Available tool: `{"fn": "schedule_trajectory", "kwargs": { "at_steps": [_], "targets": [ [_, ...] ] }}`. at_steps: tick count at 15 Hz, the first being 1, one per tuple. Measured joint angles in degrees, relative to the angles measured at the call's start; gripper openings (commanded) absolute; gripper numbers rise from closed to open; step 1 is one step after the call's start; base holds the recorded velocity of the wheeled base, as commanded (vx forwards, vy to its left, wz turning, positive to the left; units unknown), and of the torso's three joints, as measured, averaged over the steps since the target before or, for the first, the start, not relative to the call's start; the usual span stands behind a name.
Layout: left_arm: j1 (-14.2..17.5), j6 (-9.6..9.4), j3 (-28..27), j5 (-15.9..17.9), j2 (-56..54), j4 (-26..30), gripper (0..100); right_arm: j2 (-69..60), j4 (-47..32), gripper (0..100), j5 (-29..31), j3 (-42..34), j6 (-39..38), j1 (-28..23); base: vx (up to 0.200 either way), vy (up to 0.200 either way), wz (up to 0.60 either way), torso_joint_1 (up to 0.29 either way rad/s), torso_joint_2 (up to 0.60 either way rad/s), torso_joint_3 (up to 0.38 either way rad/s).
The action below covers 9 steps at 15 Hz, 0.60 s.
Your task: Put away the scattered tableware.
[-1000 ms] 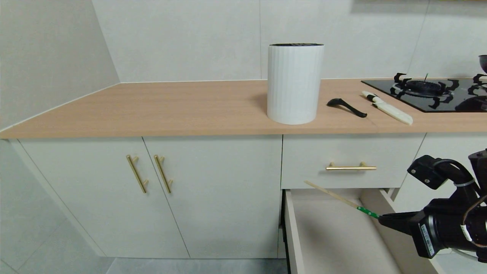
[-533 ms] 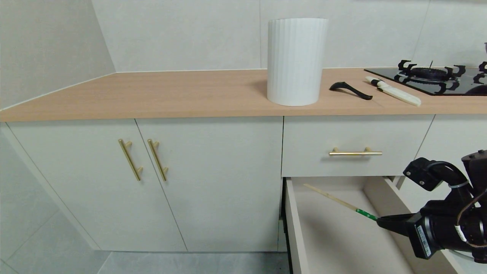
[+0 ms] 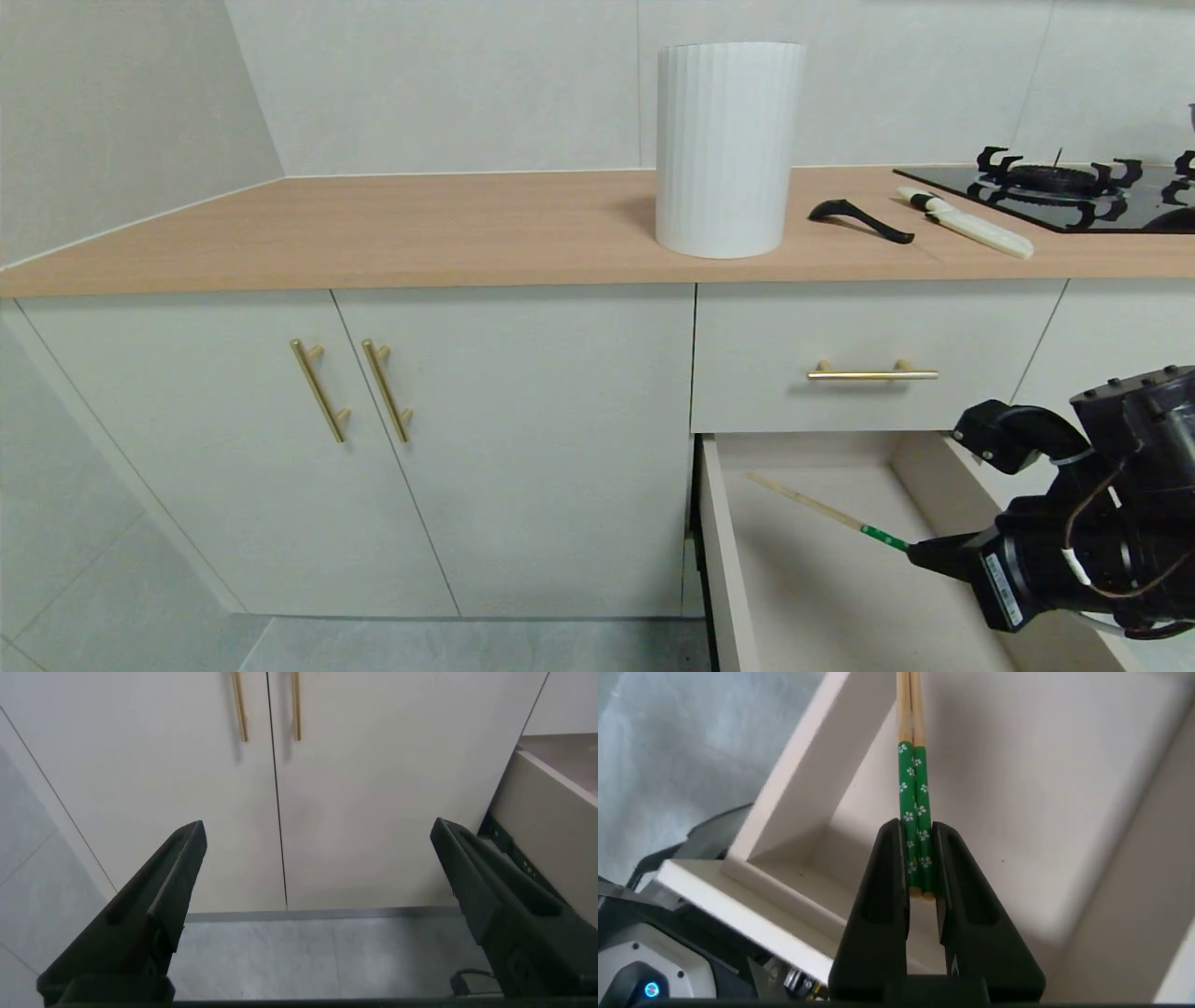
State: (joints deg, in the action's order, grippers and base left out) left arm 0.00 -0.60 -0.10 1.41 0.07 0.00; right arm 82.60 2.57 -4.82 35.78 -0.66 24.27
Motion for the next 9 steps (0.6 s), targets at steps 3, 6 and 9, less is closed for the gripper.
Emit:
{"fn": "schedule_trajectory", "kwargs": {
  "at_steps": [3,6,9],
  "targets": [
    [0.0,0.00,0.0,0.0,0.0,0.0,100,6.5,2.5,0,1.3,1.8,-5.4,0.0,0.000,0.000,0.00,0.000,0.00,0.000],
    [0.0,0.00,0.0,0.0,0.0,0.0,100,13.2,3.3,0,5.3,5.4,-12.1,0.7,0.000,0.000,0.00,0.000,0.00,0.000],
    [0.0,-0.02,0.0,0.0,0.0,0.0,100,21.9,10.5,0,8.8,7.9,-18.1,1.1,0.000,0.000,0.00,0.000,0.00,0.000]
  ]
}}
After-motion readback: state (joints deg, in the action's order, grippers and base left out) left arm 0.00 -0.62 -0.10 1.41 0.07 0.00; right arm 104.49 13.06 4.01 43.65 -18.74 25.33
